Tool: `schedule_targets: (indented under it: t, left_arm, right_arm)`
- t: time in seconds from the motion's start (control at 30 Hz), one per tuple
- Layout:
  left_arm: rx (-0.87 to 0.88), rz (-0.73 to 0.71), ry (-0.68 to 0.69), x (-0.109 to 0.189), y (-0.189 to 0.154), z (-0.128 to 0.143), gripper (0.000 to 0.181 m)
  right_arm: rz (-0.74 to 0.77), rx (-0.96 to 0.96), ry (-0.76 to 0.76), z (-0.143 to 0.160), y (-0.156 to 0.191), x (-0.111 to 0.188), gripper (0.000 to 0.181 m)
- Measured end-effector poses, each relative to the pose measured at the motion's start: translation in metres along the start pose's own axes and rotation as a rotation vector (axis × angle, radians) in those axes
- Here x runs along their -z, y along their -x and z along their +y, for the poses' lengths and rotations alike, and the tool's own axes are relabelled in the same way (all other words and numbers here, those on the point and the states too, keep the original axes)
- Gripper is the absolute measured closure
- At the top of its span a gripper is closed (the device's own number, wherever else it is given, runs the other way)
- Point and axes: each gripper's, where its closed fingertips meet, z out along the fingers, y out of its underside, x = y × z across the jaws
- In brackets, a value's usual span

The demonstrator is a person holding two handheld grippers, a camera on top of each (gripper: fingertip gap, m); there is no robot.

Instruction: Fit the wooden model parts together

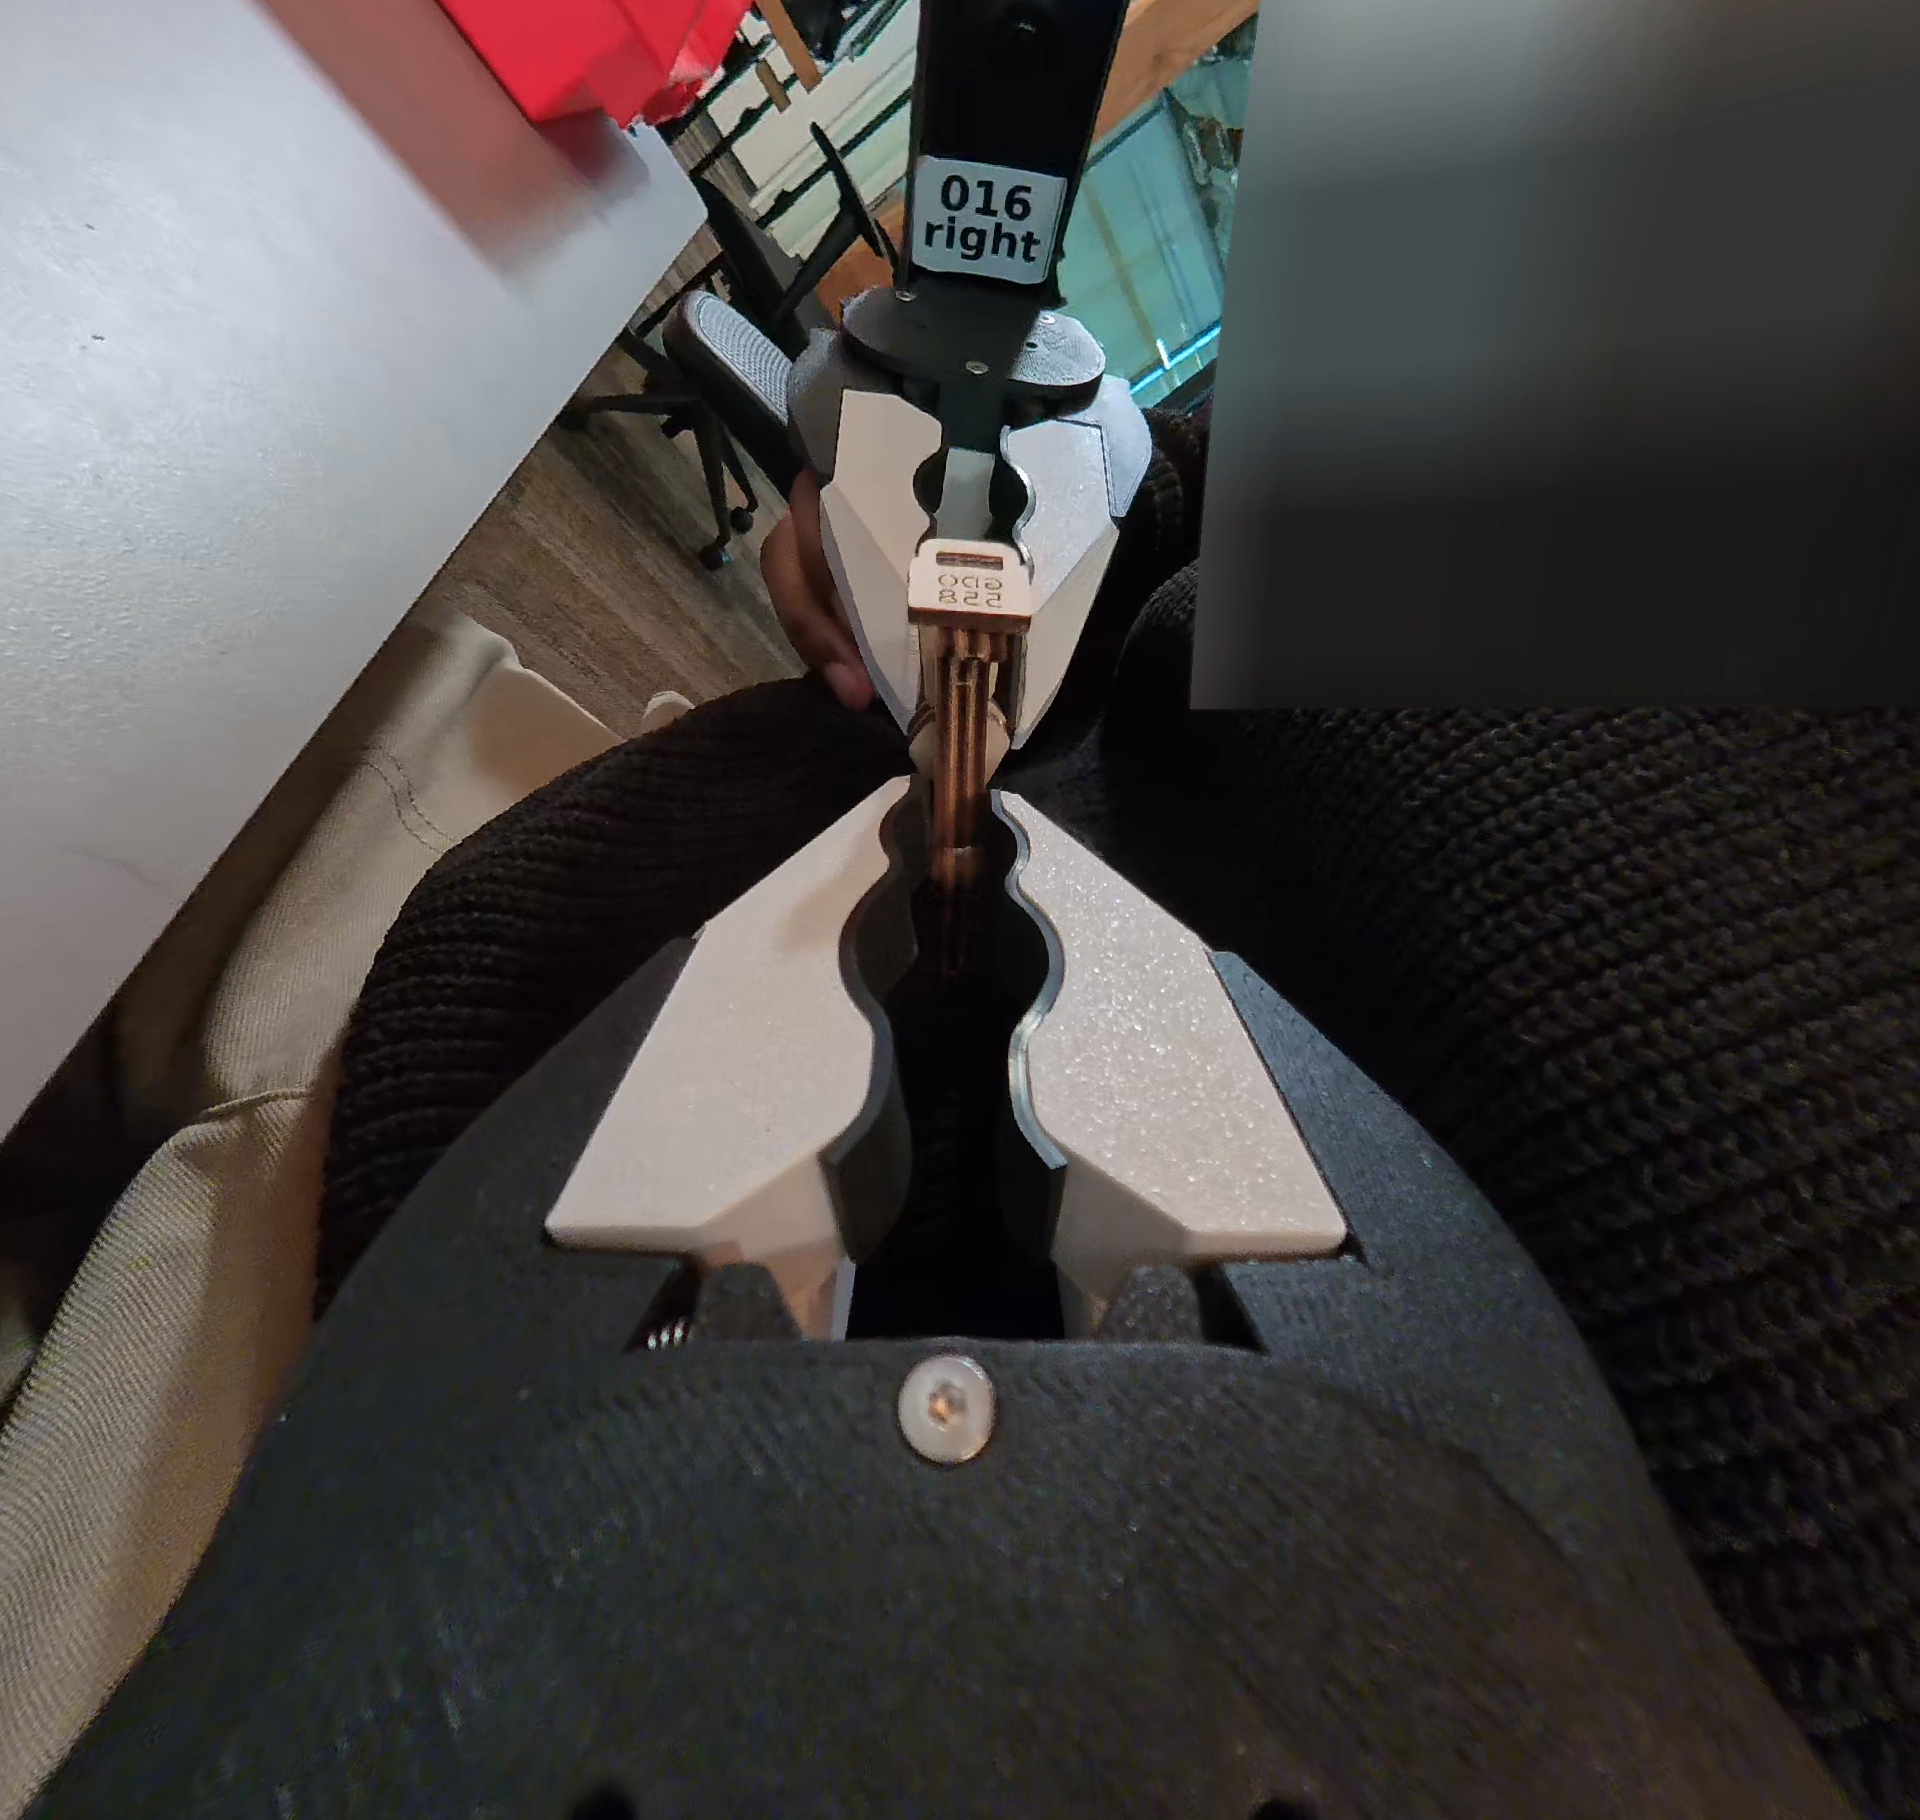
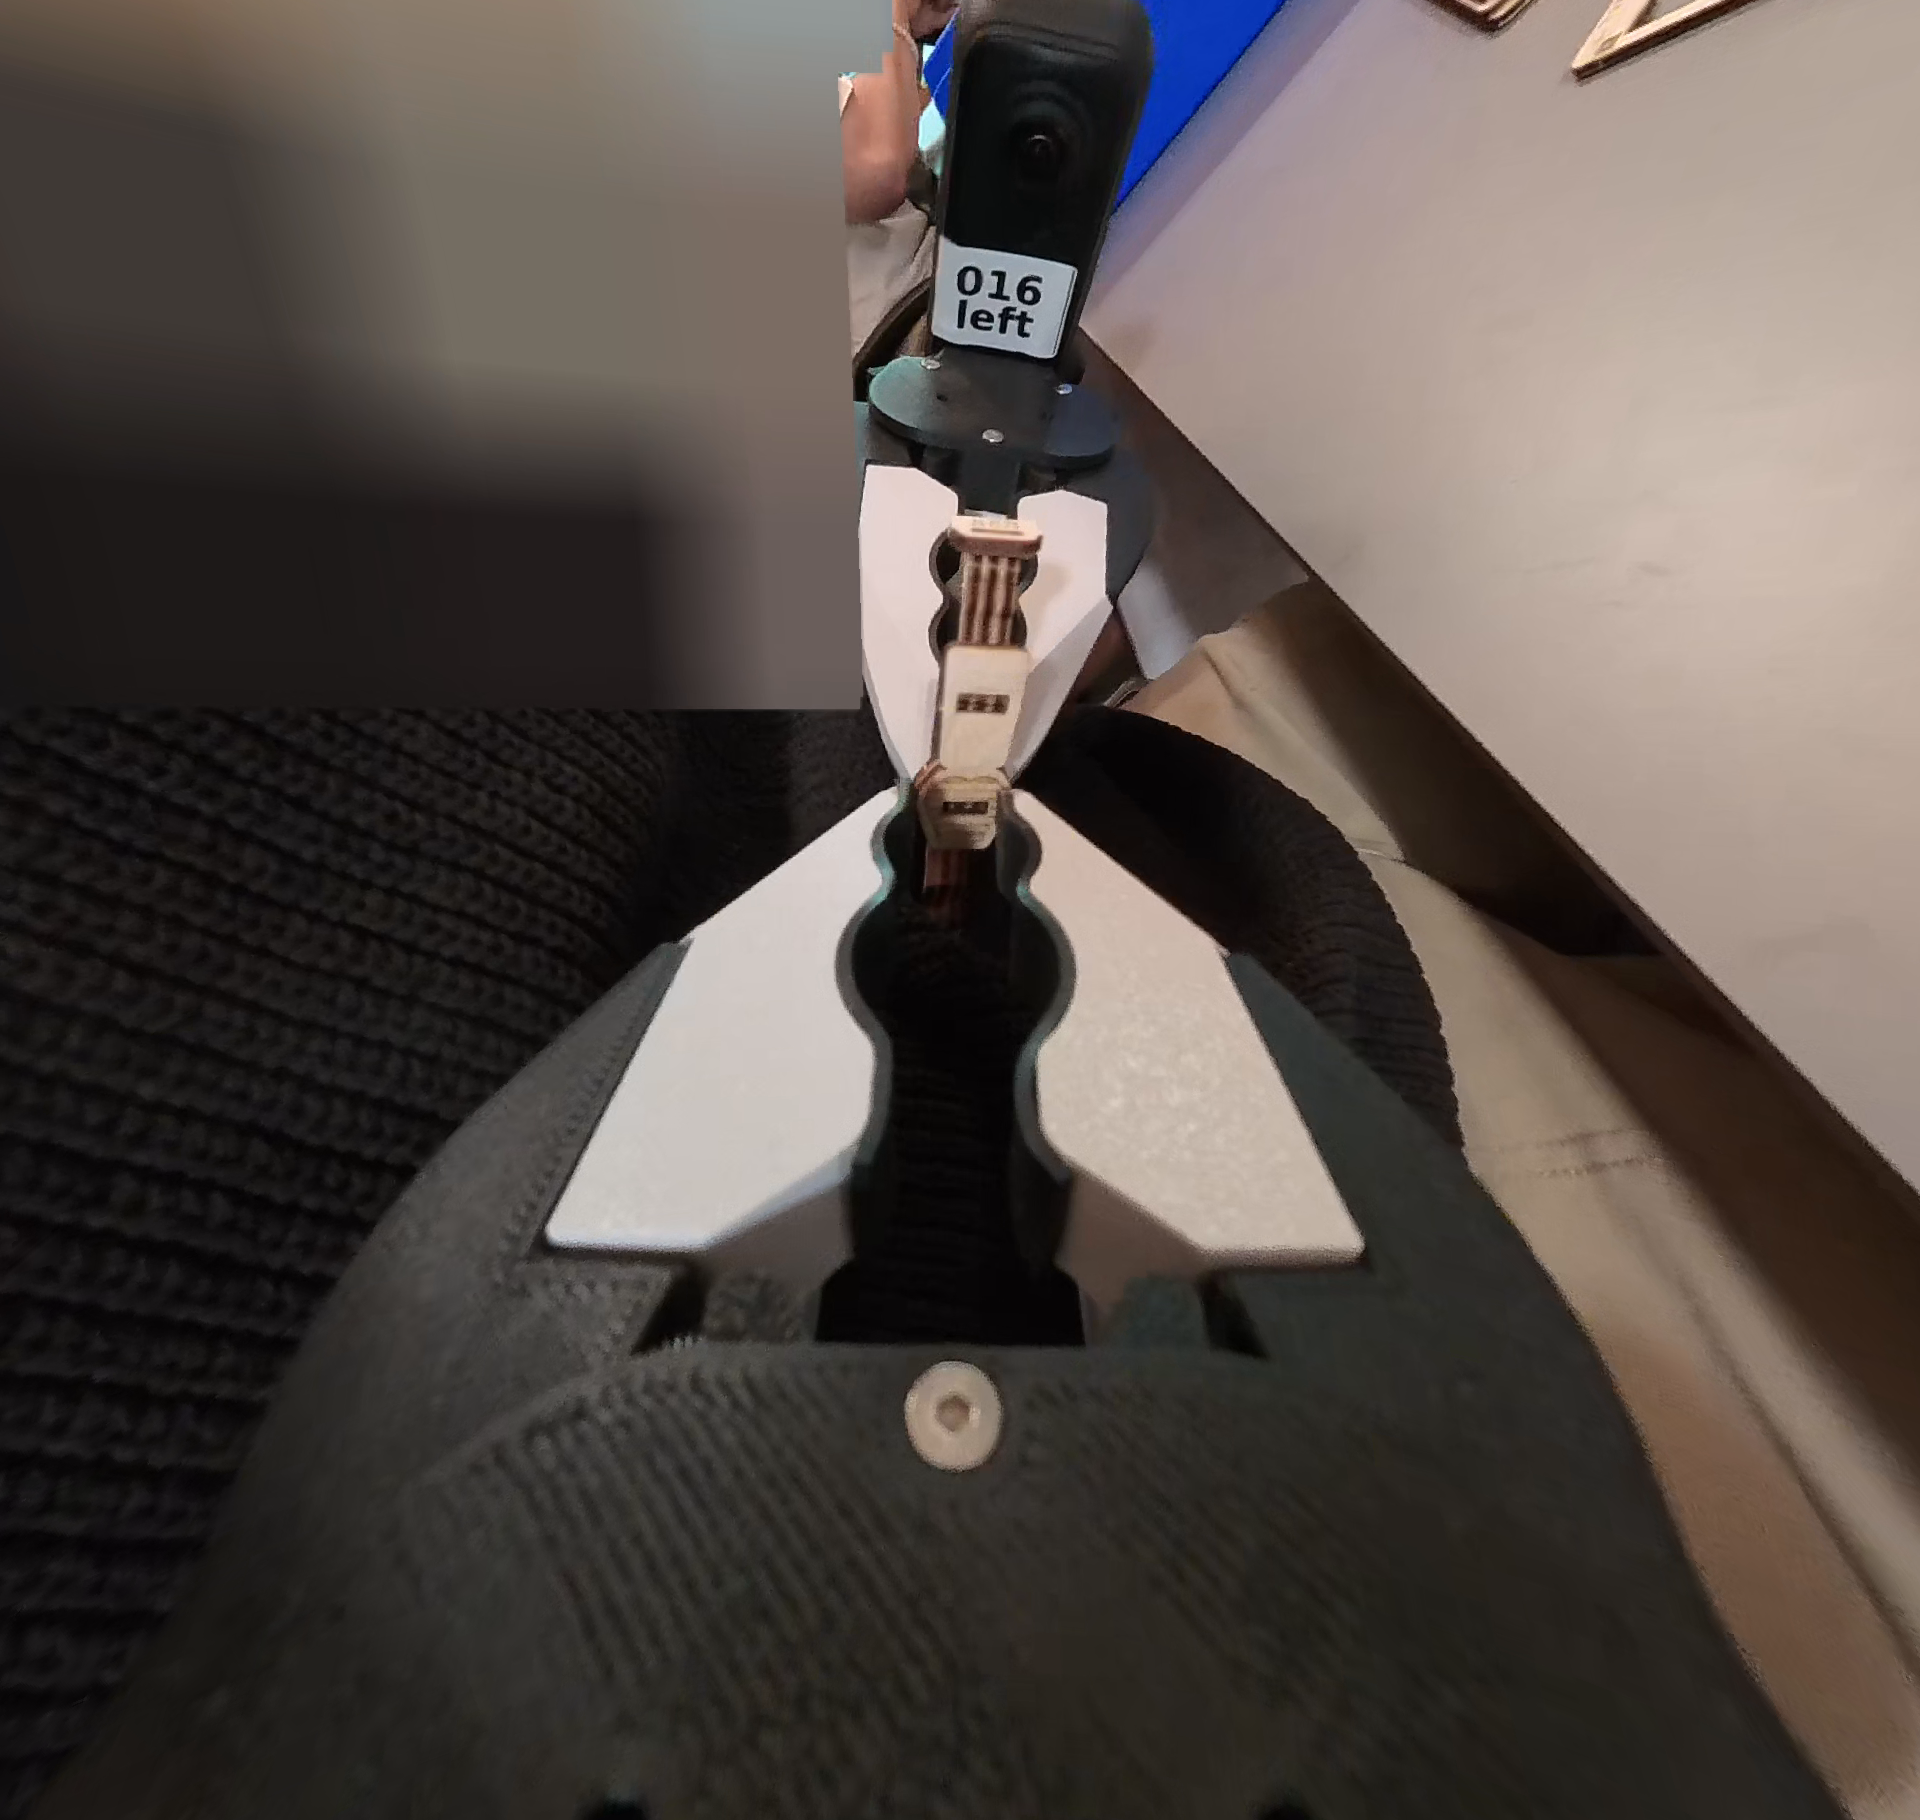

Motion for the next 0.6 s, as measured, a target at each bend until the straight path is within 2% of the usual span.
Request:
schedule_targets:
  t: [0.23, 0.4, 0.5, 0.6]
  left_arm:
    - [0.031, 0.011, -0.026, 0.0009, 0.0019, -0.0031, 0.175]
    - [0.038, 0.023, -0.016, -0.0007, 0.0017, -0.0031, 0.175]
    - [0.038, 0.031, -0.015, -0.0012, 0.0004, -0.0033, 0.175]
    - [0.047, 0.046, -0.018, -0.0008, -0.0009, -0.0043, 0.174]
  right_arm:
    - [0.008, 0.006, -0.003, -0.0025, -0.0024, -0.0003, 0.167]
    - [-0.067, -0.019, 0.001, -0.0021, -0.0011, 0.0023, 0.166]
    - [-0.161, -0.036, 0.009, -0.0030, 0.0031, 0.0045, 0.161]
    - [-0.198, -0.064, 0.034, -0.0046, 0.0016, 0.0045, 0.168]
